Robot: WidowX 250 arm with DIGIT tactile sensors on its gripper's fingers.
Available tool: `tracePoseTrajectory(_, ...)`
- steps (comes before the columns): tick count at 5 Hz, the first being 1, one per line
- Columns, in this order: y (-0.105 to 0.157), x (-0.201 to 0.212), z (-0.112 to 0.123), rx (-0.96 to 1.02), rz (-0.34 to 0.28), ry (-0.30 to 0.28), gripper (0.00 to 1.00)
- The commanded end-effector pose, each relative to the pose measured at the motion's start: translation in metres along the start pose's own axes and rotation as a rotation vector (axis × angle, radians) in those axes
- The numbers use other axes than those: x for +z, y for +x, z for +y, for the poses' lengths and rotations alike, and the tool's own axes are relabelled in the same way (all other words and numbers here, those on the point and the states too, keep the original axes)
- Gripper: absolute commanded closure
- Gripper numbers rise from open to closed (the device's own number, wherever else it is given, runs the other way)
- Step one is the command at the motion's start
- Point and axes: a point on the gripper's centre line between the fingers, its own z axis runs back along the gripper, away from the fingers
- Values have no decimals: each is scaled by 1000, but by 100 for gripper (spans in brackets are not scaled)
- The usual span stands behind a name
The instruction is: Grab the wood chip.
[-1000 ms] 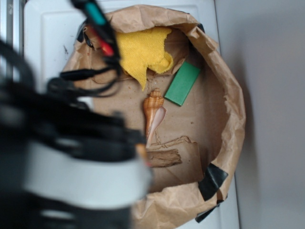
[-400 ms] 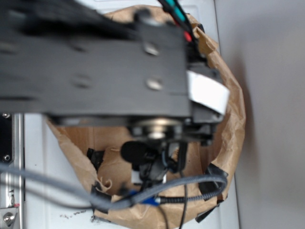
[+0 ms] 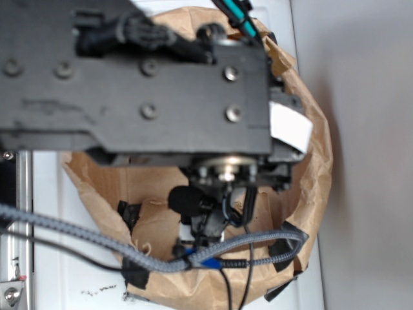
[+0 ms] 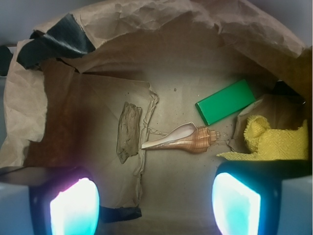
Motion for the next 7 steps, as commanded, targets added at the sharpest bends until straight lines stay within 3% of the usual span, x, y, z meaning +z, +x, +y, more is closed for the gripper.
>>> tracePoseTrajectory(1,4,11,4,16,-40,4,0)
tracePoseTrajectory(2,6,-8,11,18,-66,39,0)
tracePoseTrajectory(3,4,-25,9,-46,-57,24,0)
tracePoseTrajectory(4,7,-48,-2,-69,-44,64,0)
tracePoseTrajectory(5,13,-68,-9,-77,-71,93,0)
tracePoseTrajectory(7,26,-94,-15,-95,-28,60,0)
